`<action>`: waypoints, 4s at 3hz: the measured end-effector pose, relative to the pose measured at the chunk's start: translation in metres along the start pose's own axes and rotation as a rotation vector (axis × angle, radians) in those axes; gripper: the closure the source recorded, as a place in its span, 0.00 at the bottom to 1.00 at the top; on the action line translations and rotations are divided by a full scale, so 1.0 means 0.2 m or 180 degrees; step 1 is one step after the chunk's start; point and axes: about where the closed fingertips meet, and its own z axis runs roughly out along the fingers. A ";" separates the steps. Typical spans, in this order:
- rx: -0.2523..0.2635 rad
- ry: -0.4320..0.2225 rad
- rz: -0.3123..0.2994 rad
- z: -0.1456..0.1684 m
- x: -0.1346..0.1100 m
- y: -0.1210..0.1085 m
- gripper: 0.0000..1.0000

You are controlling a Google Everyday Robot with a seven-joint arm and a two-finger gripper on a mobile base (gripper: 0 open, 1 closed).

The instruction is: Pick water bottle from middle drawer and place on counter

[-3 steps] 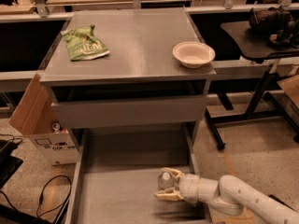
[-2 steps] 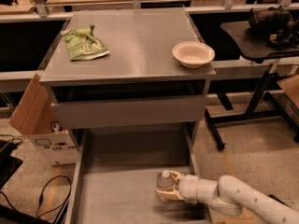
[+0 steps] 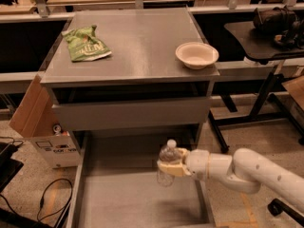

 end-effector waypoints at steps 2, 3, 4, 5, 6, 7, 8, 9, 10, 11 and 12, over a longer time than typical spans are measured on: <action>0.0150 -0.0147 -0.0206 -0.04 -1.39 0.01 1.00; 0.0316 -0.0203 -0.0294 0.01 -1.87 -0.04 1.00; 0.0722 -0.0127 -0.0305 0.15 -2.21 -0.18 1.00; 0.0617 -0.0100 -0.0152 0.23 -2.19 -0.15 1.00; 0.0627 -0.0104 -0.0165 0.22 -2.19 -0.15 1.00; 0.0703 -0.0151 -0.0122 0.22 -2.23 -0.19 1.00; 0.0936 -0.0267 -0.0061 0.20 -2.35 -0.31 1.00; 0.1316 -0.0437 -0.0029 0.16 -2.51 -0.58 1.00; 0.1631 -0.0491 -0.0066 0.18 -2.64 -0.82 1.00; 0.1899 -0.0395 -0.0058 0.36 -2.66 -1.02 1.00; 0.2196 -0.0258 -0.0017 0.49 -2.58 -1.25 1.00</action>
Offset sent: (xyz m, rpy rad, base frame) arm 0.1031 0.0523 0.3808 0.0055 -0.1350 -0.0603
